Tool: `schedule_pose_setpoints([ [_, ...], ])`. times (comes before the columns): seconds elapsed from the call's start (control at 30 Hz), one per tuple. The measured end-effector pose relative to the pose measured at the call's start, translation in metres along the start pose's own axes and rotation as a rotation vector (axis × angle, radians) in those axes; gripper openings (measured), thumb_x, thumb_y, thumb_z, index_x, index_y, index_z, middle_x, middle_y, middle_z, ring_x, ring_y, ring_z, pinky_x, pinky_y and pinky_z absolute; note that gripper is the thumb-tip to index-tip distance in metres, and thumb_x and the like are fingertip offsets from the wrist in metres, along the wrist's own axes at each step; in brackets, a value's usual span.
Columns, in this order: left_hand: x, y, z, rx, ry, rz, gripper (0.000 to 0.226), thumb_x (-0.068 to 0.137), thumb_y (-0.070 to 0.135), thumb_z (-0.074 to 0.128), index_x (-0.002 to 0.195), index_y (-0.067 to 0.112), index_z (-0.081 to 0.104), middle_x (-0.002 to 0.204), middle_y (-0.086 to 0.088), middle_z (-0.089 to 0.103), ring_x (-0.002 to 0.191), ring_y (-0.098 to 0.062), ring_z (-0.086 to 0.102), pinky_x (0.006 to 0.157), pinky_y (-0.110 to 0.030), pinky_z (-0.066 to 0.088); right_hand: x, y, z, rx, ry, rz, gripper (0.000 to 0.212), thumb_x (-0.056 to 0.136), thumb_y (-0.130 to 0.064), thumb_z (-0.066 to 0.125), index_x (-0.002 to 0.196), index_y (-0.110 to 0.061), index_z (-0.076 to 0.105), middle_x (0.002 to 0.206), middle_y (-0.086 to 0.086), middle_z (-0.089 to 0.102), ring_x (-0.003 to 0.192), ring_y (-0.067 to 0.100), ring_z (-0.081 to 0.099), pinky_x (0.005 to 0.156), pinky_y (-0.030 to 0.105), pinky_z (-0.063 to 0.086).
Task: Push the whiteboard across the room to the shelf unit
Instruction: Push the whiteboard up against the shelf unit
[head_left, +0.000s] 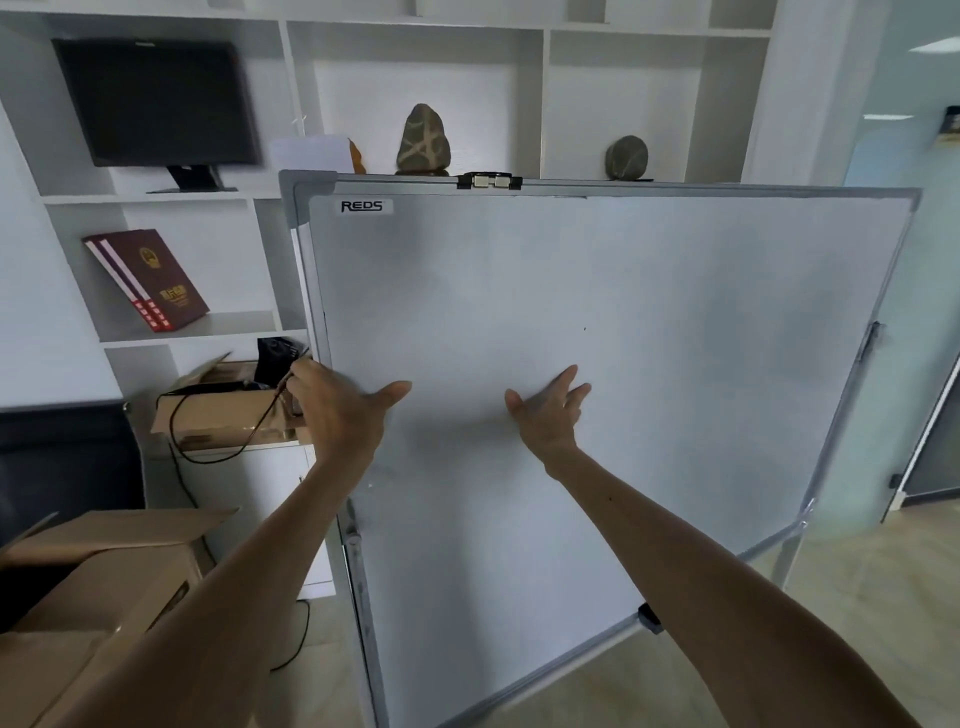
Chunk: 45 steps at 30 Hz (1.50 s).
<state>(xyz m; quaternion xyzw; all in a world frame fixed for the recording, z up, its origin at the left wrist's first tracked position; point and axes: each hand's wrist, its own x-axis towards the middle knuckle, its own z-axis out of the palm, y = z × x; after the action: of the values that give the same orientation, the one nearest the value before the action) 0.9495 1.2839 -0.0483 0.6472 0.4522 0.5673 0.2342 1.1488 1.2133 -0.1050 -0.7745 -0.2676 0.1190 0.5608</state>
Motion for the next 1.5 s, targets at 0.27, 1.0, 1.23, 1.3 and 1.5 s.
schedule_pose_setpoints([
  [0.27, 0.051, -0.021, 0.054, 0.021, 0.003, 0.028, 0.093, 0.049, 0.04, 0.091, 0.113, -0.004, 0.04, 0.119, -0.018, 0.044, 0.112, -0.032, 0.039, 0.091, -0.039, 0.037, 0.064, -0.005, 0.029, -0.028, 0.029, 0.002, 0.103, 0.085, -0.056, 0.058, 0.154, -0.021, -0.01, 0.162, 0.013, -0.014, 0.149, 0.037, 0.008, 0.116, 0.051, 0.02],
  [1.0, 0.165, -0.058, 0.172, 0.022, 0.013, 0.009, 0.094, 0.052, 0.039, 0.09, 0.118, -0.003, 0.038, 0.121, -0.018, 0.044, 0.114, -0.032, 0.039, 0.094, -0.041, 0.039, 0.227, -0.002, 0.098, 0.06, -0.04, -0.032, 0.1, 0.088, -0.052, 0.057, 0.153, -0.026, -0.014, 0.161, 0.003, -0.026, 0.151, 0.031, -0.012, 0.118, 0.056, 0.021],
  [1.23, 0.222, -0.077, 0.215, -0.015, -0.024, 0.023, 0.088, 0.054, 0.037, 0.09, 0.114, -0.003, 0.039, 0.115, -0.017, 0.045, 0.109, -0.03, 0.04, 0.083, -0.032, 0.035, 0.283, -0.016, 0.133, 0.05, -0.011, 0.001, 0.1, 0.088, -0.052, 0.057, 0.153, -0.024, -0.014, 0.161, 0.006, -0.024, 0.151, 0.031, -0.01, 0.119, 0.056, 0.018],
  [1.3, 0.223, -0.078, 0.217, -0.004, -0.021, 0.042, 0.087, 0.054, 0.037, 0.089, 0.113, -0.003, 0.04, 0.113, -0.016, 0.045, 0.109, -0.031, 0.04, 0.082, -0.032, 0.034, 0.287, -0.017, 0.134, 0.055, -0.017, 0.002, 0.101, 0.088, -0.052, 0.057, 0.153, -0.024, -0.014, 0.161, 0.006, -0.023, 0.151, 0.032, -0.009, 0.119, 0.056, 0.019],
  [1.5, 0.235, -0.089, 0.229, -0.013, -0.022, 0.044, 0.089, 0.054, 0.037, 0.089, 0.116, -0.003, 0.039, 0.115, -0.018, 0.044, 0.107, -0.031, 0.042, 0.084, -0.035, 0.037, 0.305, -0.013, 0.147, 0.045, -0.007, 0.009, 0.103, 0.086, -0.052, 0.059, 0.153, -0.022, -0.013, 0.161, 0.009, -0.022, 0.151, 0.034, -0.005, 0.119, 0.056, 0.019],
])
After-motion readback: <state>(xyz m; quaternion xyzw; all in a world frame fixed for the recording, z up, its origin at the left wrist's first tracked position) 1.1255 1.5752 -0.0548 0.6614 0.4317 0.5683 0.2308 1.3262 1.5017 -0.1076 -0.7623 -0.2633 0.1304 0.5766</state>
